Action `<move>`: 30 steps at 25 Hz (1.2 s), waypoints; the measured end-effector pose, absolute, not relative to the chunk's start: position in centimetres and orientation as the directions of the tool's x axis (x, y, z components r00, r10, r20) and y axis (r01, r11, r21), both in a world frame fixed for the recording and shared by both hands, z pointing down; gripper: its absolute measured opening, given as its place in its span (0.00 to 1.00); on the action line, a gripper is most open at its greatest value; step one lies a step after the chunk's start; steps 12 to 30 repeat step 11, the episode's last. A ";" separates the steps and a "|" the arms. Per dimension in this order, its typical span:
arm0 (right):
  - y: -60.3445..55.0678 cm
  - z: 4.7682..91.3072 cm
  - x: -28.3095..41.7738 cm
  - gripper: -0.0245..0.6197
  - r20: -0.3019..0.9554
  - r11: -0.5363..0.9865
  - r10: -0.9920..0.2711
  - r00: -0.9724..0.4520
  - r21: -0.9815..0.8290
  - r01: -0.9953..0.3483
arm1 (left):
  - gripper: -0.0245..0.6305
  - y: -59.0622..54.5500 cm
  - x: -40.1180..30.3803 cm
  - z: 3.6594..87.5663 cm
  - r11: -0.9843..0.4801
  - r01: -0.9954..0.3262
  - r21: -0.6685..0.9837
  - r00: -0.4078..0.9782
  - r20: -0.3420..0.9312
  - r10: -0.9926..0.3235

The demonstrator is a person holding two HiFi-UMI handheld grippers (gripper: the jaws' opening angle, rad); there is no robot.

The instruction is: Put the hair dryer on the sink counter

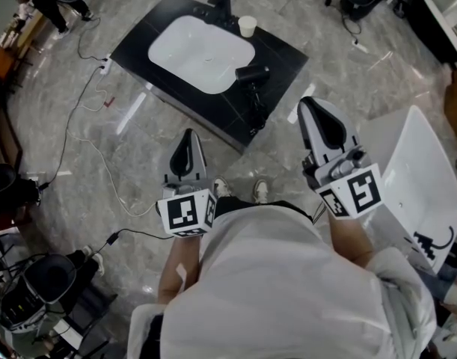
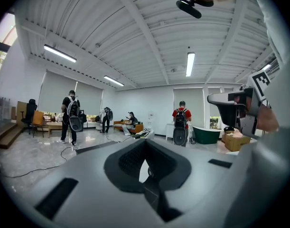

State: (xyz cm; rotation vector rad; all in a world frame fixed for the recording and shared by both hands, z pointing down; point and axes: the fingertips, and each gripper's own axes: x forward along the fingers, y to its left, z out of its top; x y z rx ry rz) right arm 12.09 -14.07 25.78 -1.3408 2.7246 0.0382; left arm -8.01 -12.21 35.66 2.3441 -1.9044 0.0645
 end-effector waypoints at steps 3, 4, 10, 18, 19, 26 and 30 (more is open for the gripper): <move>-14.1 24.9 11.8 0.10 -0.126 0.608 -0.788 -0.602 -0.014 -0.794 | 0.04 -12.4 -8.3 35.3 -0.203 -0.977 0.062 0.208 0.098 -0.973; -14.1 24.7 11.7 0.10 -0.130 0.608 -0.788 -0.602 -0.010 -0.794 | 0.04 -12.4 -8.4 35.1 -0.205 -0.977 0.061 0.210 0.095 -0.973; -14.0 23.9 11.1 0.10 -0.139 0.602 -0.791 -0.596 0.005 -0.799 | 0.04 -12.8 -8.9 34.6 -0.215 -0.975 0.057 0.219 0.086 -0.972; -14.0 23.8 11.1 0.10 -0.139 0.599 -0.792 -0.594 0.008 -0.800 | 0.04 -12.8 -9.0 34.6 -0.216 -0.975 0.058 0.220 0.087 -0.972; -14.0 23.8 11.1 0.10 -0.139 0.599 -0.792 -0.594 0.008 -0.800 | 0.04 -12.8 -9.0 34.6 -0.216 -0.975 0.058 0.220 0.087 -0.972; -14.0 23.8 11.1 0.10 -0.139 0.599 -0.792 -0.594 0.008 -0.800 | 0.04 -12.8 -9.0 34.6 -0.216 -0.975 0.058 0.220 0.087 -0.972; -14.0 23.8 11.1 0.10 -0.139 0.599 -0.792 -0.594 0.008 -0.800 | 0.04 -12.8 -9.0 34.6 -0.216 -0.975 0.058 0.220 0.087 -0.972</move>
